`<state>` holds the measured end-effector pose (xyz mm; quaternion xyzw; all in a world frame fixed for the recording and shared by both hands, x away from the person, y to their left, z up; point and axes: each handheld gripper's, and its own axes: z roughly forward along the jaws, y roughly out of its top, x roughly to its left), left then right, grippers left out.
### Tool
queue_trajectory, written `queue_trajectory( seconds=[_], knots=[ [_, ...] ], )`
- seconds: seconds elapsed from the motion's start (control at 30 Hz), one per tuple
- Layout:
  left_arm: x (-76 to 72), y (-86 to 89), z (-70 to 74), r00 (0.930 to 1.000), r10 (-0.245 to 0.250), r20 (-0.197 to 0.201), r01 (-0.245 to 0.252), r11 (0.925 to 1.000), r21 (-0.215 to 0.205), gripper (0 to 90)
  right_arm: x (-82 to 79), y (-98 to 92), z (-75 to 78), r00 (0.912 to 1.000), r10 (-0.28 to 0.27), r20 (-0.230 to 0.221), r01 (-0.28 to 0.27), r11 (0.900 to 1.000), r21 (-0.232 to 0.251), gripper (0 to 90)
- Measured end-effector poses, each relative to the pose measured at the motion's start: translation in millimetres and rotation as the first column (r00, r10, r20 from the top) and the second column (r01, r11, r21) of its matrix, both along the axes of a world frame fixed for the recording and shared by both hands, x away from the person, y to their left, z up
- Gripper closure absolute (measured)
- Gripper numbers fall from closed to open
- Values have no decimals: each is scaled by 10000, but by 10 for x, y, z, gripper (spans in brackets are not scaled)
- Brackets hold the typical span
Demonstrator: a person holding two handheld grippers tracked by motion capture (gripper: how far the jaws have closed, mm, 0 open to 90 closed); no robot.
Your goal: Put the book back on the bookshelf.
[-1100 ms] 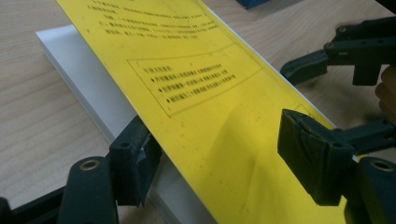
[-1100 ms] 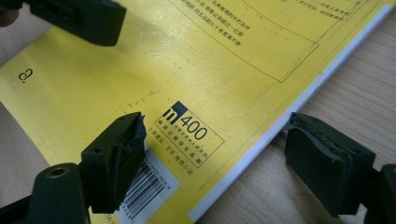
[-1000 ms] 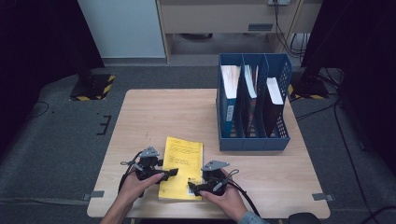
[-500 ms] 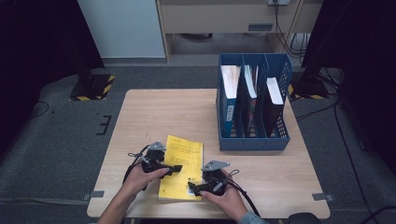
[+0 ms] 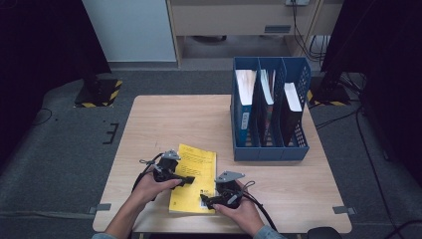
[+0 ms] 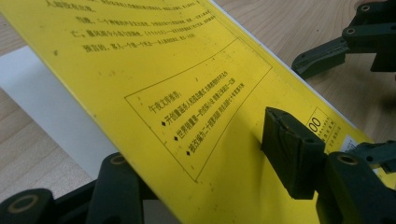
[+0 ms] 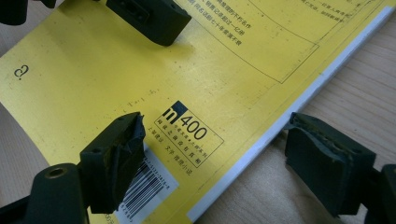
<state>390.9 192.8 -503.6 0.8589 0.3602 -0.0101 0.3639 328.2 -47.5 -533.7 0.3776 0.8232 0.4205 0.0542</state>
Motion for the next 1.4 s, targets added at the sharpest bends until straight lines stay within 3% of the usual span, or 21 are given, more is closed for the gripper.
queue_trajectory(
  seconds=[0.2, 0.33, 0.47, 0.6, 0.77, 0.9, 1.13, 1.4],
  knots=[
    [46, 23, 27, 9993, -236, -295, 242, 9995, 208, 495, 7, -7, 0, 9999, 116, 17, -116, 9999, -36, 197],
    [70, 39, 24, 9989, -224, -415, 230, 9996, 135, 557, 15, -4, -5, 9998, 153, 108, -152, 9999, -51, 188],
    [69, 61, 20, 9991, -209, -364, 206, 9998, -81, 644, 34, -6, 0, 9995, 302, 60, -301, 9995, -112, 171],
    [73, 77, 35, 9989, -322, -352, 312, 9991, -279, 724, 71, -4, 6, 9967, 816, 27, -815, 9962, -296, 123],
    [81, 75, 65, 9985, -468, -296, 458, 9984, -344, 774, 160, 17, 23, 9968, 781, -144, -787, 9958, -458, 115],
    [62, 65, 107, 9986, -538, -25, 536, 9975, -456, 800, 244, 33, 40, 9967, 739, -325, -757, 9954, -579, 110],
    [43, 65, 198, 9983, -579, 90, 584, 9947, -843, 820, 358, 4, 46, 9955, 703, -639, -720, 9971, -245, 108],
    [-5, 58, 282, 9968, -730, 312, 754, 9934, -865, 832, 537, -28, 55, 9920, 654, -1078, -639, 9978, 169, 120]
  ],
)
